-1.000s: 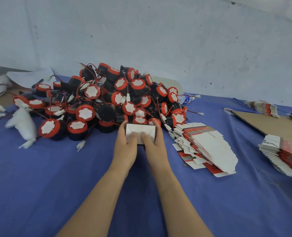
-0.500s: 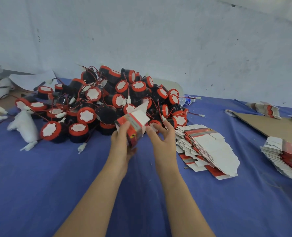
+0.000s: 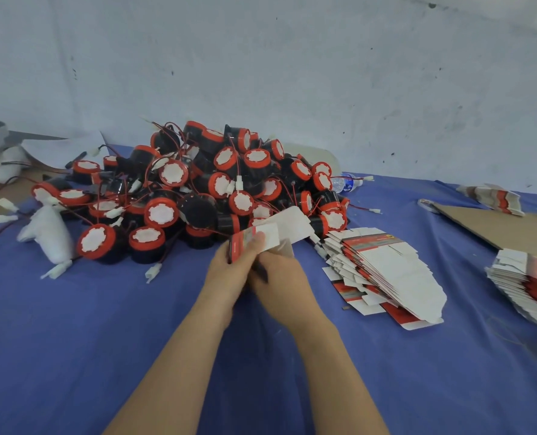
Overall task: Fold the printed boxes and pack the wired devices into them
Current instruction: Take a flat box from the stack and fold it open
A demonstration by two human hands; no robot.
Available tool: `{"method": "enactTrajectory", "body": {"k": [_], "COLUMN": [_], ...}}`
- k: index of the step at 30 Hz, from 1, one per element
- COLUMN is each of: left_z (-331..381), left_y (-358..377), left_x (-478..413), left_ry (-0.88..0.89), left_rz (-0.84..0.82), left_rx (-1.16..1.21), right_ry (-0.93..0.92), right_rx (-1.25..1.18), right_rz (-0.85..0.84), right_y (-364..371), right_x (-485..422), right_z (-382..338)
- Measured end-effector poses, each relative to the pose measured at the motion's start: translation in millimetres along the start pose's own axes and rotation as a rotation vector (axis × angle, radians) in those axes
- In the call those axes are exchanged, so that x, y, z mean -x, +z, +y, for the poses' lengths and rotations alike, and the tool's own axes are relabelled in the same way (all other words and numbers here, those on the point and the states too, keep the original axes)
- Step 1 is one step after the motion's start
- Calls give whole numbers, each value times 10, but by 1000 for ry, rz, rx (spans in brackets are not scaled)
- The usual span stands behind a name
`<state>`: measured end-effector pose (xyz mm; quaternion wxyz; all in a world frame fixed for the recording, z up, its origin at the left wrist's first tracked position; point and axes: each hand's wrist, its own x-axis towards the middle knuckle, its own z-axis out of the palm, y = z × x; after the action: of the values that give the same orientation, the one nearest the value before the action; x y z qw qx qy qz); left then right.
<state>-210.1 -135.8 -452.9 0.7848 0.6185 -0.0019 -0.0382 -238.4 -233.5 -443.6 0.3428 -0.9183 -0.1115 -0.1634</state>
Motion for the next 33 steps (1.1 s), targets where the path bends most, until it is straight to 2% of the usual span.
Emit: {"method": "enactTrajectory", "body": {"k": [2,5,8,9,11,12,14,18,22,25,30,33], "left_z": [-26,-42,-68,-60,-70,-66,-65,-89,-67,-56,-100,-87], "left_y": [-9,13,-50,-76,-99,-83,-8,88,57,38,58,119], "left_x": [-16,-13,-79,-91,-94,-76,-25,20,-9,-25,-27,22], "left_ry": [155,203,241,220,179,201,263,261,195,146,232,212], "left_rz": [128,91,148,176,207,212,195,154,254,254,146,28], "left_rx": [-246,-302,-300,-245,-165,-189,-261,-213,-97,18,-183,-217], "right_ry": [-42,-38,16,26,61,85,163,313,394,463,613,650], "right_rx": [109,181,-5,-94,-262,-299,-286,-116,-194,-243,-452,-569], "right_rz": [6,-6,-15,64,328,441,554,476,435,283,187,191], "right_y": [35,84,65,51,29,25,22,16,38,121,57,27], "right_x": [-5,-16,-15,-16,-31,-39,-54,-76,-69,-71,-85,-90], "right_z": [-7,-15,-36,-53,-58,-52,-33,124,142,128,183,201]}}
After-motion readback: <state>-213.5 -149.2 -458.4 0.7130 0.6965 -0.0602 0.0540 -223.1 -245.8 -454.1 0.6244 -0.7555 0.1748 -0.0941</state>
